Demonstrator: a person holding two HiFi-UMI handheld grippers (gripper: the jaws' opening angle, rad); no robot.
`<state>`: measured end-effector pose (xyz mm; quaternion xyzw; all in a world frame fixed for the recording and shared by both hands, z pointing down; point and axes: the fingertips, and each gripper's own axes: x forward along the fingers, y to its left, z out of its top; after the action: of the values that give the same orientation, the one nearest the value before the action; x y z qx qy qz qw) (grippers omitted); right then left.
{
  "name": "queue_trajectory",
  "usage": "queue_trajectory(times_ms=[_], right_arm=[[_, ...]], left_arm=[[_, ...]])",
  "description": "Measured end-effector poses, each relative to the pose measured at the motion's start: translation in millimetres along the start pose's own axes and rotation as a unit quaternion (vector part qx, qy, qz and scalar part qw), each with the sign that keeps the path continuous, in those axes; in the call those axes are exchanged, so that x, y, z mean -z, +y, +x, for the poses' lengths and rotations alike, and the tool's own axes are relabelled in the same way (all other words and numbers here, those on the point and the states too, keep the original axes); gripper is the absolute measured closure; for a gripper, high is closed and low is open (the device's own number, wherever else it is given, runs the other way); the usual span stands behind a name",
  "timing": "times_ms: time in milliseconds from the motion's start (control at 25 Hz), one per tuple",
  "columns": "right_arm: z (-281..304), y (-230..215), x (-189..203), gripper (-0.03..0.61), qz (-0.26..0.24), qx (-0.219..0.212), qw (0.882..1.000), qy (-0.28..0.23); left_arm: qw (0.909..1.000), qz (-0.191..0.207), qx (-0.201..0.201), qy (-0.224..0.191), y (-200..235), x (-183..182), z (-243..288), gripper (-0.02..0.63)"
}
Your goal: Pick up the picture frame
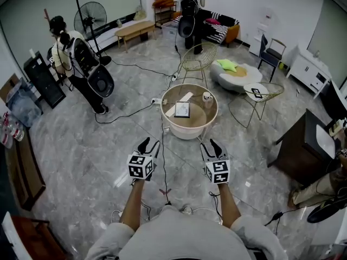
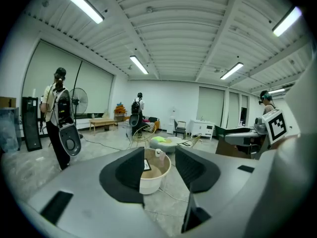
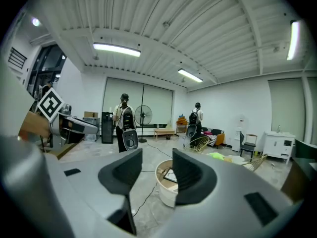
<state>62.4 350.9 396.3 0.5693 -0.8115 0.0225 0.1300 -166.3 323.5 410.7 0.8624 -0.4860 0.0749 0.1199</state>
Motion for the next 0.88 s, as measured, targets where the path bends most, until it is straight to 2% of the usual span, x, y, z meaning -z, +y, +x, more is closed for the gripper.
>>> queue_trajectory(times_ms=[80,160,320,880], right_arm=[[1,3,1,0.334,0.002,-0.014,1.000,0.000],[-1,3,3,0.307,0.000,-0.016,1.000,0.004],[-5,1,7,0.304,-0.005,-0.014,1.000,0.003],[-21,-46,17,0.312,-0.008,0.000,1.000,-0.004]], left_arm=[[0.9999,-0.002,0.014,0.000,-8,0,2,0.411],[0.9998,-0.005,0.021,-0.001,-15,1,3,0.400],[0.9994,-0.011,0.031,0.000,-24,6,3,0.400],[0.9999,0.006,0.010,-0.006,-45,-2,14,0.401]])
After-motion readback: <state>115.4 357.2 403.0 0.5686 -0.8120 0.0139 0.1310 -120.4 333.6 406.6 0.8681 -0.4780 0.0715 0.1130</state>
